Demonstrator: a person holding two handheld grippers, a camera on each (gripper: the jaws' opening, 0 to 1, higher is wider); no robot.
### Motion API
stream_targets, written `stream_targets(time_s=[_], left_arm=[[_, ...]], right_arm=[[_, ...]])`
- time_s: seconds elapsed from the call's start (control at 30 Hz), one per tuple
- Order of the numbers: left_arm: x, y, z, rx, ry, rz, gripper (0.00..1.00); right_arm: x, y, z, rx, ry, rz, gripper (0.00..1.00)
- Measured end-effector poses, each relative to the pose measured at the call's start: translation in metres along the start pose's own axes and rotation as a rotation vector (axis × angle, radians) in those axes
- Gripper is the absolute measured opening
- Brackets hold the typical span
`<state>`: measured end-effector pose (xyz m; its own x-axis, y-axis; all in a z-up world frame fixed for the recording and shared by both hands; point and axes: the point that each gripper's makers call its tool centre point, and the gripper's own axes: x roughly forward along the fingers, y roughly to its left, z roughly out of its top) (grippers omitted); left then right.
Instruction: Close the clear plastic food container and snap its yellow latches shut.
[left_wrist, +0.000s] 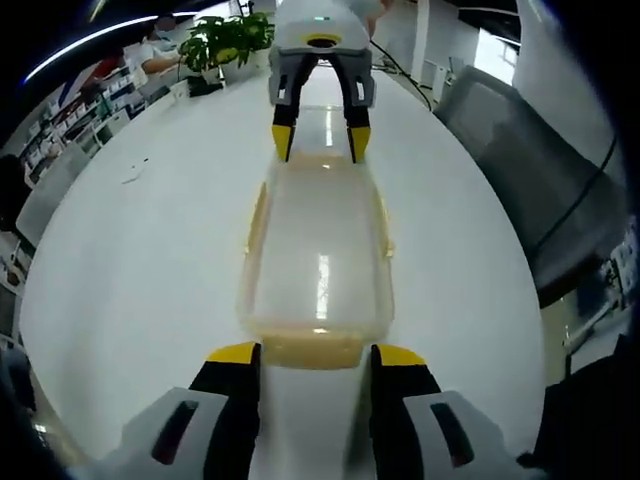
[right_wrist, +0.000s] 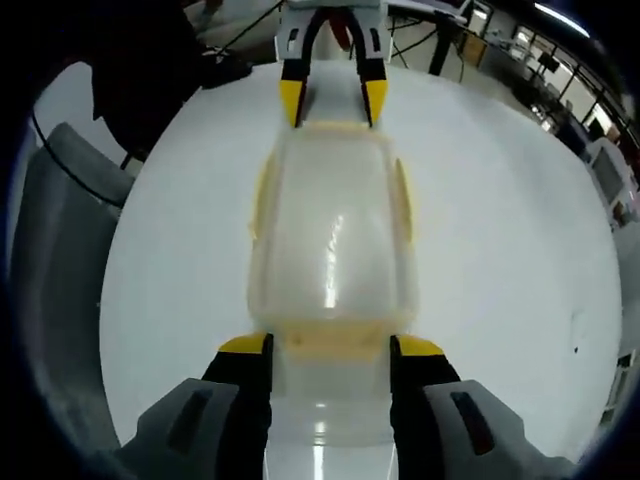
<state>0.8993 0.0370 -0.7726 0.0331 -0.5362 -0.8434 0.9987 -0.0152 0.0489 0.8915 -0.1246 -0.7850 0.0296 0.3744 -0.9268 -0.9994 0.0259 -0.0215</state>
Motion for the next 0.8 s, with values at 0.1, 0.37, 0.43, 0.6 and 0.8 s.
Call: stream_targets(time_s=[0.1,0.37,0.43,0.6,0.8], left_arm=[[0.0019,-0.0003,-0.0001,0.004,0.003,-0.001,0.37],[0.0067,0.0004,0.0031,0.008,-0.002,-0.005,0.34],[0.0070,0.0006,0.0034,0.008,-0.004,-0.006,0.34],[0.0076,0.0012,0.0023,0.007,-0.005,-0.014,0.34],[0.0089,0.0022,0.0008,0.001,0.001,-0.029,0.34]], right_arm=[[0.0000,0.0000,-0.0004,0.001,0.005,-0.004,0.42],[0.0015,0.0007,-0.0006,-0.005,0.042,-0.004,0.41],[0.0018,0.0004,-0.0014,-0.011,0.053,-0.008,0.40],[0.0021,-0.0004,-0.0015,-0.034,0.065,-0.013,0.38],[0.0026,0.0004,-0.0017,-0.031,0.069,-0.009,0.38]])
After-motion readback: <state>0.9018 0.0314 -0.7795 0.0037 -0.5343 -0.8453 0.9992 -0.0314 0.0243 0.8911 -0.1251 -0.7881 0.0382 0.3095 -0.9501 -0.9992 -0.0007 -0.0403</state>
